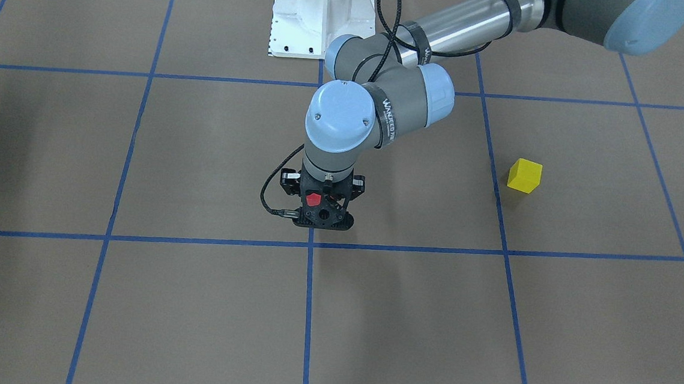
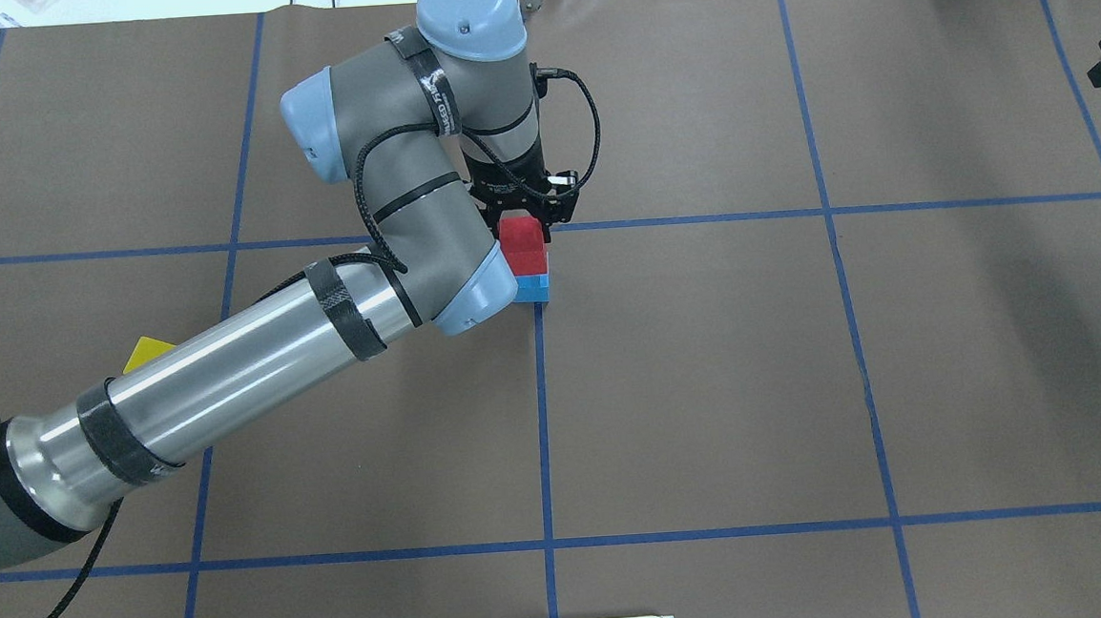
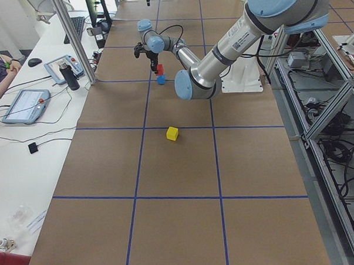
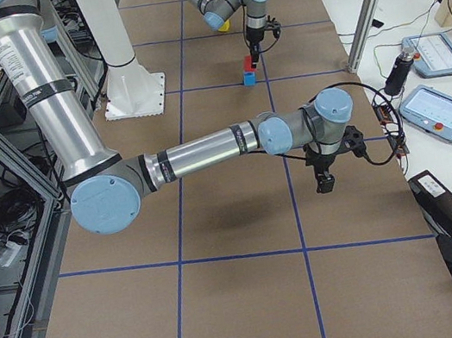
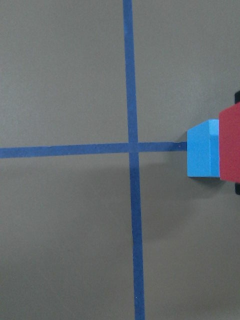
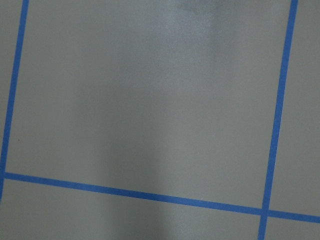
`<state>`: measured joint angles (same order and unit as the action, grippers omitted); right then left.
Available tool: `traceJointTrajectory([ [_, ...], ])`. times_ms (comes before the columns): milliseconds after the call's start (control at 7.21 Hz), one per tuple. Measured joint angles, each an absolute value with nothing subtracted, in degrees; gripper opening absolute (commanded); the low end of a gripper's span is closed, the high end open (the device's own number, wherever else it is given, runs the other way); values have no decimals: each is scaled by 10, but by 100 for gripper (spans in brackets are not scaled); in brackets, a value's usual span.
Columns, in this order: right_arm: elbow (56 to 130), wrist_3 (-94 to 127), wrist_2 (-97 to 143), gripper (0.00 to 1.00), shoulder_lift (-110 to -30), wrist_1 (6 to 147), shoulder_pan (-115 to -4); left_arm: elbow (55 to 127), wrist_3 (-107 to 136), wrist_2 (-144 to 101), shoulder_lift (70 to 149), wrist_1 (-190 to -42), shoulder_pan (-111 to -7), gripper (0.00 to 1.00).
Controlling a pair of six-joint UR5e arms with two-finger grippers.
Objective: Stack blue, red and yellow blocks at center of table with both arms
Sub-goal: 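Carry the red block with the left gripper onto the blue block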
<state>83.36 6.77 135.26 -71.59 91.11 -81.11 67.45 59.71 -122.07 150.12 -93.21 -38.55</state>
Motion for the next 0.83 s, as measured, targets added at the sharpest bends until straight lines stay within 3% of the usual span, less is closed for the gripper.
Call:
traceJointTrajectory([
  [277,834,68,1353,99,-716,911,-811,674,598,-1216,1500,-933,-382,4],
  [554,834,68,1353,99,-716,911,-811,672,595,-1216,1499,-934,-381,96],
  [832,834,68,1353,99,-716,911,-811,672,594,-1204,1496,-944,-376,99],
])
